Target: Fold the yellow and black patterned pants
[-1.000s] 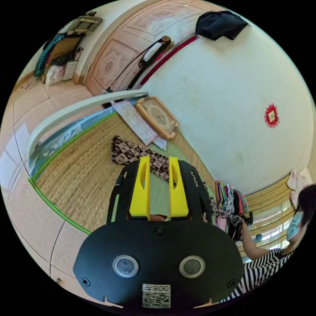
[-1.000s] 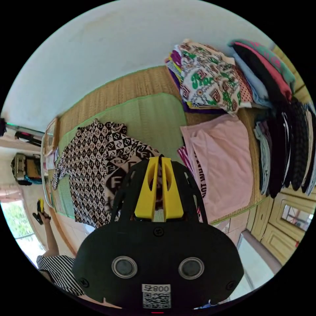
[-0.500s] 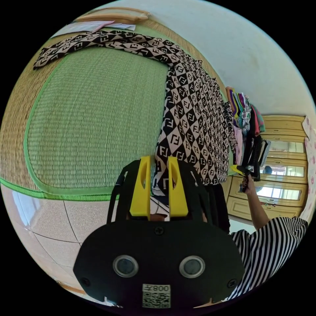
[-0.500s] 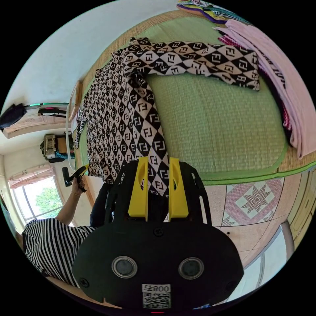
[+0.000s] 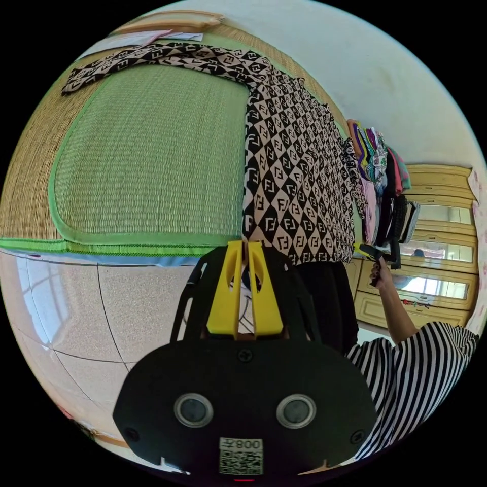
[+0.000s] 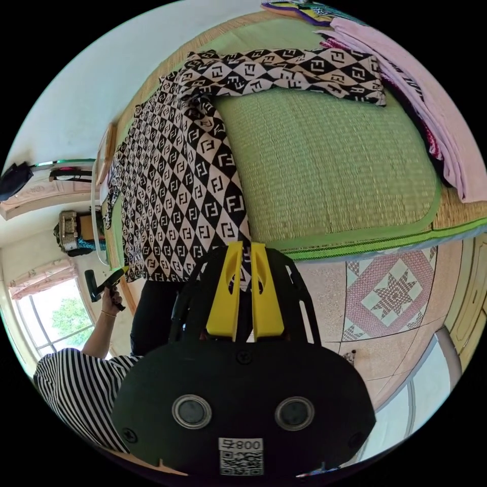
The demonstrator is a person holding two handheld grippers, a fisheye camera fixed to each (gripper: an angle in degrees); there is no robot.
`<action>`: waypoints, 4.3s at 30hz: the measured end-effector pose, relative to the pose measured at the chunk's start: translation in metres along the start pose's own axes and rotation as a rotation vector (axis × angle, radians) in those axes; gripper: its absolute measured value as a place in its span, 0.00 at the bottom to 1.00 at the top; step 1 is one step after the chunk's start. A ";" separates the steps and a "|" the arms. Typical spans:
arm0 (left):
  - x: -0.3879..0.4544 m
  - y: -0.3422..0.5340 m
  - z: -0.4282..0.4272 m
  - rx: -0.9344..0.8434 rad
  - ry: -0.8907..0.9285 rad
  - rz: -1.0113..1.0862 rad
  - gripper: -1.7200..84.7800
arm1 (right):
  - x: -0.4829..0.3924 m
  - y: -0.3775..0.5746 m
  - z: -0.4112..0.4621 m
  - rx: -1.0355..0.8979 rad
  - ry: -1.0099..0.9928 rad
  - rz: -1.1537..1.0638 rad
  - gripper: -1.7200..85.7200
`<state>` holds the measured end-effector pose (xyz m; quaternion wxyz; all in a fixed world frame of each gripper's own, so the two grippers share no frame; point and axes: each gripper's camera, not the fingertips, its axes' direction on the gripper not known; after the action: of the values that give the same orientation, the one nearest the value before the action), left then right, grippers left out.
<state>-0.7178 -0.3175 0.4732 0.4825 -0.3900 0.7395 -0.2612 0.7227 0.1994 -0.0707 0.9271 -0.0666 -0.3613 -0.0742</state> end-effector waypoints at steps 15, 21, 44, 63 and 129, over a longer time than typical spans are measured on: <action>0.127 -0.200 0.005 0.191 -0.156 0.294 0.03 | -0.158 -0.139 -0.020 0.212 0.113 -0.352 0.02; 0.152 -0.293 0.052 0.148 -0.336 0.245 0.02 | -0.147 -0.195 0.006 0.165 0.364 -0.272 0.02; 0.163 -0.308 0.063 0.344 -0.385 0.196 0.02 | -0.137 -0.195 -0.010 0.374 0.227 -0.228 0.02; 0.167 -0.396 0.145 0.282 -0.494 0.196 0.02 | -0.117 -0.270 0.000 0.378 0.156 -0.239 0.02; 0.176 -0.146 0.414 -0.293 0.190 0.389 0.03 | 0.244 -0.005 -0.064 0.534 -0.044 0.354 0.09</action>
<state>-0.3313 -0.5494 0.3299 0.3905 -0.2801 0.8724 -0.0891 0.9413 0.1613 0.0488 0.9023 0.1157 -0.3706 0.1873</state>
